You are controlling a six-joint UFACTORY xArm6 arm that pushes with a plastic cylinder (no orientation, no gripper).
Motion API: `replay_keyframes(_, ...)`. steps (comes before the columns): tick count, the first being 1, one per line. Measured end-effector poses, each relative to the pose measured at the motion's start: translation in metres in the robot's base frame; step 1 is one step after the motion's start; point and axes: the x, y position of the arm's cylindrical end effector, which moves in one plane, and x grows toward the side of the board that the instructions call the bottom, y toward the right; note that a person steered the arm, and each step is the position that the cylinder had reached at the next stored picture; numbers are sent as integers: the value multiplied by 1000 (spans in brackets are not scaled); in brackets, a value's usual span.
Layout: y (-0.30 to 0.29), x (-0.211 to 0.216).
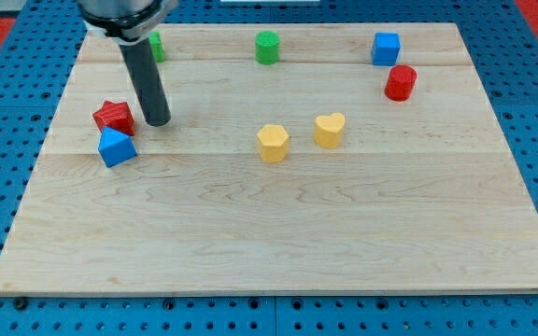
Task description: Move the red circle towards the center right
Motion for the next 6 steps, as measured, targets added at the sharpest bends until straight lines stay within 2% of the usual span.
replay_keyframes(4,39,-2)
replay_keyframes(5,169,-25)
replay_keyframes(6,237,-29)
